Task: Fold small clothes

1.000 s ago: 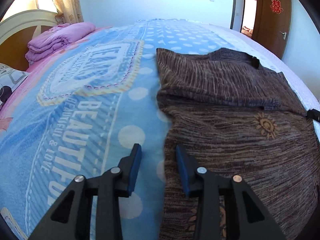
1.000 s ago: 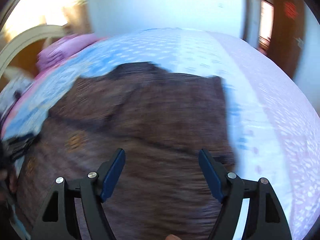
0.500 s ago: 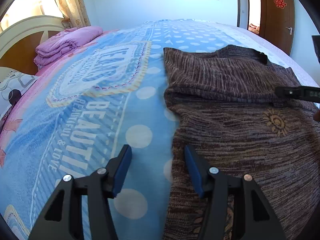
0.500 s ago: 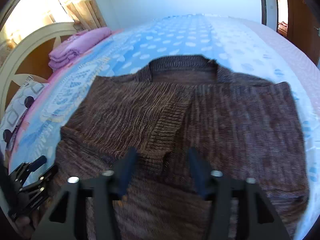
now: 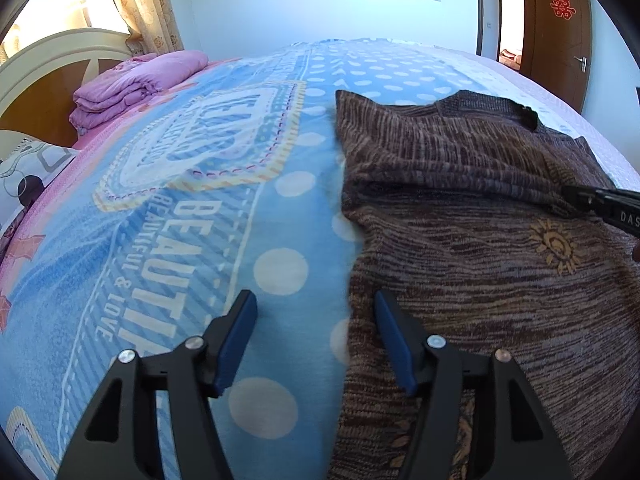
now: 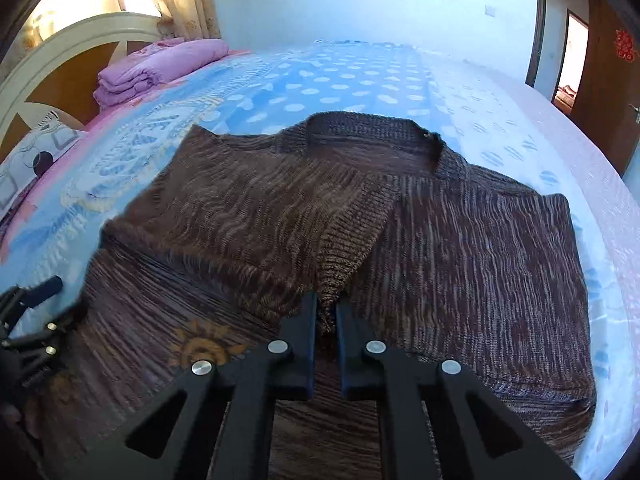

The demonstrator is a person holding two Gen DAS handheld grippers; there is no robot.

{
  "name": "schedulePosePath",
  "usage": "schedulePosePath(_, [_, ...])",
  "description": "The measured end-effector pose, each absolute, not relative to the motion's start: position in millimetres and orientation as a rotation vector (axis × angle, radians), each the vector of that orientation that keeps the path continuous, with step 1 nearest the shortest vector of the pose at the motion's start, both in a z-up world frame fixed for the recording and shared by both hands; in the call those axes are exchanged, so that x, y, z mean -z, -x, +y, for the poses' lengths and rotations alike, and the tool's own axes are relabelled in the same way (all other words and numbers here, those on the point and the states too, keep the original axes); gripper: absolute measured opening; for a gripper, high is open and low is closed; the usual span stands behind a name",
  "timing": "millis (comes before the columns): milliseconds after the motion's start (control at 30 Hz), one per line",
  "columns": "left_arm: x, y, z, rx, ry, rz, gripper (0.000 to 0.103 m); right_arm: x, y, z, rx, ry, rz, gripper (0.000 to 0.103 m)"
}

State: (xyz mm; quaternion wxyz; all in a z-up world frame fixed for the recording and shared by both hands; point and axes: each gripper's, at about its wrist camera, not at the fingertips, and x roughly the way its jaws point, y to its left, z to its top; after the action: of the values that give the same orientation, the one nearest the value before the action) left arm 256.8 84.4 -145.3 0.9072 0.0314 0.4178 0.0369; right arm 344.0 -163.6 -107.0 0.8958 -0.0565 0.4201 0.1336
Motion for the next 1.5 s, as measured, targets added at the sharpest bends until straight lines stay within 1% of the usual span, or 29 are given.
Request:
schedulePosePath(33, [145.4,-257.0,85.0,-0.084,-0.064,0.863,0.07,106.8,-343.1,-164.9,-0.281,0.111,0.869,0.008])
schedulePosePath(100, [145.5,-257.7,87.0,-0.087,-0.056,0.866,0.072,103.6,-340.6,-166.8,-0.299,0.094,0.877,0.009])
schedulePosePath(133, [145.0,-257.5,88.2,-0.084,-0.048,0.866,0.073,101.4,-338.6,-168.4,-0.307,0.082,0.877,0.016])
schedulePosePath(167, [144.7,-256.9,88.9,-0.088,-0.045,0.864,0.075,97.7,-336.0,-172.9,-0.308,0.063,0.874,0.032])
schedulePosePath(233, [143.4,-254.9,90.5,-0.106,-0.038,0.855,0.083,92.6,-332.4,-180.5,-0.304,0.033,0.857,0.049])
schedulePosePath(300, [143.2,-253.6,91.0,-0.113,-0.035,0.852,0.089,87.4,-329.4,-192.2,-0.284,0.009,0.832,0.049])
schedulePosePath(367, [144.1,-255.2,90.3,-0.114,-0.041,0.862,0.09,94.1,-334.3,-199.1,-0.23,0.025,0.854,0.049])
schedulePosePath(433, [145.5,-257.5,90.3,-0.108,-0.04,0.876,0.093,110.6,-343.7,-206.9,-0.19,0.02,0.927,0.049])
schedulePosePath(500, [144.7,-256.4,92.6,-0.109,-0.024,0.878,0.094,109.8,-342.0,-213.6,-0.208,-0.013,0.898,0.049])
schedulePosePath(600, [142.7,-247.6,93.9,-0.106,-0.012,0.887,0.094,101.6,-330.7,-219.7,-0.208,-0.048,0.897,0.049])
schedulePosePath(767, [136.3,-205.3,93.3,-0.063,-0.019,0.866,0.094,92.1,-288.1,-234.7,-0.235,-0.044,0.911,0.052])
schedulePosePath(967, [141.4,-169.4,89.0,-0.017,-0.041,0.867,0.094,101.4,-238.6,-255.7,-0.217,-0.003,0.942,0.054])
schedulePosePath(1500, [144.1,-132.7,90.7,0.036,-0.027,0.855,0.094,109.8,-154.3,-266.3,-0.157,0.058,0.917,0.056])
